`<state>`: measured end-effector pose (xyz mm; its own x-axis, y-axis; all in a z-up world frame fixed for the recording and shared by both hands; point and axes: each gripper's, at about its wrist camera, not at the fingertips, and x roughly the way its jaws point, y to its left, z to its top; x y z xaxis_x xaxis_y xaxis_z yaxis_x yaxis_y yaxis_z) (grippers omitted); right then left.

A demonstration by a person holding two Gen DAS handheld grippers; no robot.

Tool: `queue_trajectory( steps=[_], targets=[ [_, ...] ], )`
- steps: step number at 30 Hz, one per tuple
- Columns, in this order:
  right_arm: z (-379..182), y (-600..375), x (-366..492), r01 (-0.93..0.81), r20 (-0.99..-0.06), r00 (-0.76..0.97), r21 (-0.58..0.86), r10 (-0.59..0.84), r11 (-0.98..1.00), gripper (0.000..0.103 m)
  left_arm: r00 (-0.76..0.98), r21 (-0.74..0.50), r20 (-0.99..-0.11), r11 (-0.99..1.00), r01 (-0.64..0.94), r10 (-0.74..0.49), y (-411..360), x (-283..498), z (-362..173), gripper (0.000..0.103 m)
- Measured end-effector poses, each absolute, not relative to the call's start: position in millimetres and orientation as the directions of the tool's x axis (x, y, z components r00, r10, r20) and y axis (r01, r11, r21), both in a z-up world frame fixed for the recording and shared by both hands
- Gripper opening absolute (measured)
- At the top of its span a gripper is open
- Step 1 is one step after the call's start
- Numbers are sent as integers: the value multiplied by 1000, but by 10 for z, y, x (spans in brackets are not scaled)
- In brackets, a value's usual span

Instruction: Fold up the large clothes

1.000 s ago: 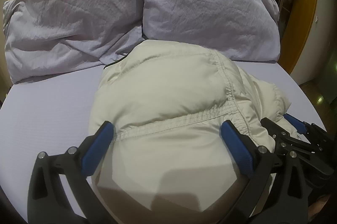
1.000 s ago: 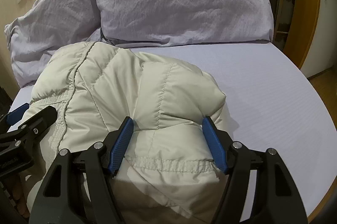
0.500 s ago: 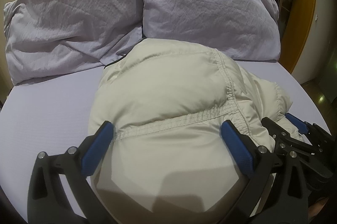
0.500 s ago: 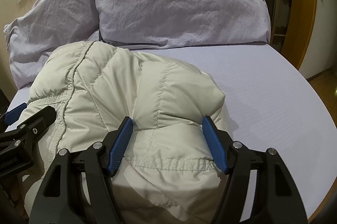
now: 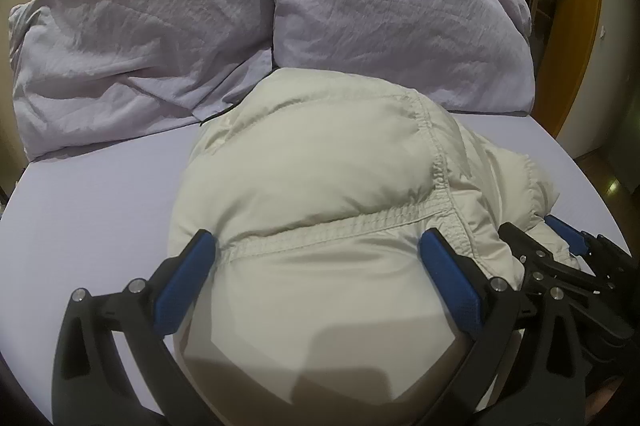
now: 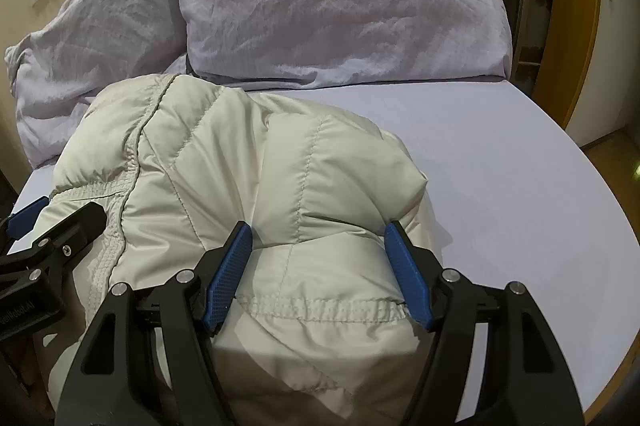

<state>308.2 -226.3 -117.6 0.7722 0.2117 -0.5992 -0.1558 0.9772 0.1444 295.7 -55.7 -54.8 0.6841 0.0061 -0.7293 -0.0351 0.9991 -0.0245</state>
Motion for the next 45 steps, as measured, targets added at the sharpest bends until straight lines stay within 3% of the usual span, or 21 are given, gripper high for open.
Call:
queue_trajectory(
  steps=[13, 19, 26, 30, 45],
  targets=[
    [-1065, -2324, 3139, -192, -649, 720, 150, 243, 970, 71, 651, -28, -759, 999, -26, -4, -530, 2897, -489, 101],
    [-889, -2759, 3266, -143, -668, 692, 246, 275, 959, 84, 620, -143, -781, 987, -68, -70, -166, 2827, -343, 101],
    [-1112, -3116, 3556, -110, -701, 519, 512, 489, 852, 95, 571, -245, -810, 961, -126, -132, 191, 2890, -410, 101],
    [-1240, -3042, 3654, -128, -703, 425, 577, 570, 807, 101, 531, -342, -818, 930, -137, -223, 327, 2977, -528, 101],
    [-1541, -2915, 3989, -120, -640, 263, 721, 722, 682, 102, 467, -643, -717, 749, -159, -517, 592, 3191, -1002, 101]
  ],
)
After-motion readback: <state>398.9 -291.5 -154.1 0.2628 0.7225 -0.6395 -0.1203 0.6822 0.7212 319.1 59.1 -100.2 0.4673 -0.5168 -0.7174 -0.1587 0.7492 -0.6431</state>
